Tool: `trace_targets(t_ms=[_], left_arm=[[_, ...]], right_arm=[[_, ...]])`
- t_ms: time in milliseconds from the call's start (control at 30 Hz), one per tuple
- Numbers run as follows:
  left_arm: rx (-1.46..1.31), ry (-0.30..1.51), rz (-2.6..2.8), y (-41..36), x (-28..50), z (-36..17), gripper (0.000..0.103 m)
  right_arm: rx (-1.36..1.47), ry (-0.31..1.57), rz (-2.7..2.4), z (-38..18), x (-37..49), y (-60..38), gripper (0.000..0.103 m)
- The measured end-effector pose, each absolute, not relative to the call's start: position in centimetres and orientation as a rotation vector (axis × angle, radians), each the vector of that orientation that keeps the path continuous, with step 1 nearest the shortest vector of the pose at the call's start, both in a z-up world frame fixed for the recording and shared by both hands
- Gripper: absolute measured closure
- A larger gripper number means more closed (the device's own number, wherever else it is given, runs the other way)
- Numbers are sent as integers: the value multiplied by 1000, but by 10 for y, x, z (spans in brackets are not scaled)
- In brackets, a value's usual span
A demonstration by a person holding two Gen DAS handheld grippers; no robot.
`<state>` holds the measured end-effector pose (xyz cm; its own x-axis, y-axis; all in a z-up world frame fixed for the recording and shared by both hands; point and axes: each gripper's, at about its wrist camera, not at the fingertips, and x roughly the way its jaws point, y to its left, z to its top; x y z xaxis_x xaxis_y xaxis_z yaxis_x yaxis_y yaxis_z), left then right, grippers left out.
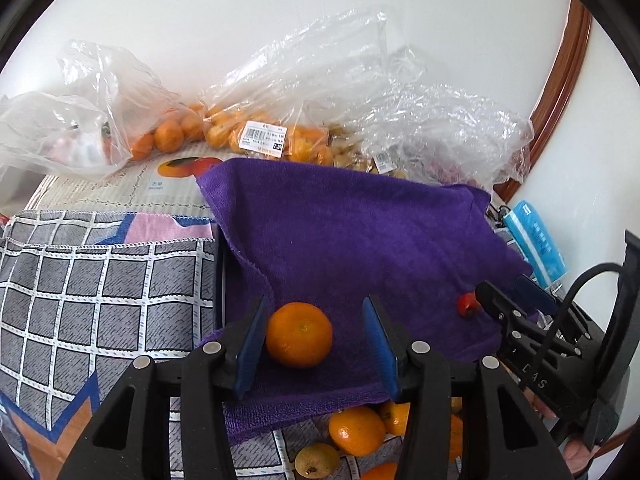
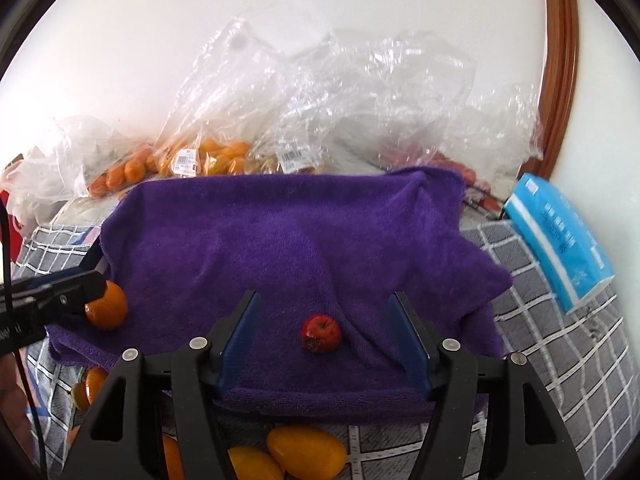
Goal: Organize fruits
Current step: 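Open the right gripper releasing the apple while the left releases the mandarin on the towel, then withdraw both grippers from the towel back toward the fruit row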
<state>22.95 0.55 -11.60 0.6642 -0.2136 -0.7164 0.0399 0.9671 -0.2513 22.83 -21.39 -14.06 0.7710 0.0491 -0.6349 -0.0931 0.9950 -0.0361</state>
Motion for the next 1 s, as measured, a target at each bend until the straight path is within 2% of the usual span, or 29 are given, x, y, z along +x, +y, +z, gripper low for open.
trace_targets(t_ms=[267, 533, 633, 700, 1000], left_arm=[[-195, 797, -127, 0, 220, -102, 57], [-100, 817, -94, -10, 202, -80, 57], [-82, 830, -126, -7, 188, -76, 54], [-57, 826, -131, -5, 179, -75, 51], [-31, 858, -115, 13, 140, -85, 51]], right_arm=[[1, 684, 63, -130, 209, -223, 38], [93, 761, 126, -137, 181, -230, 38], [108, 771, 134, -138, 172, -231, 38], [107, 769, 142, -137, 167, -232, 38], [142, 761, 166, -136, 147, -234, 38]])
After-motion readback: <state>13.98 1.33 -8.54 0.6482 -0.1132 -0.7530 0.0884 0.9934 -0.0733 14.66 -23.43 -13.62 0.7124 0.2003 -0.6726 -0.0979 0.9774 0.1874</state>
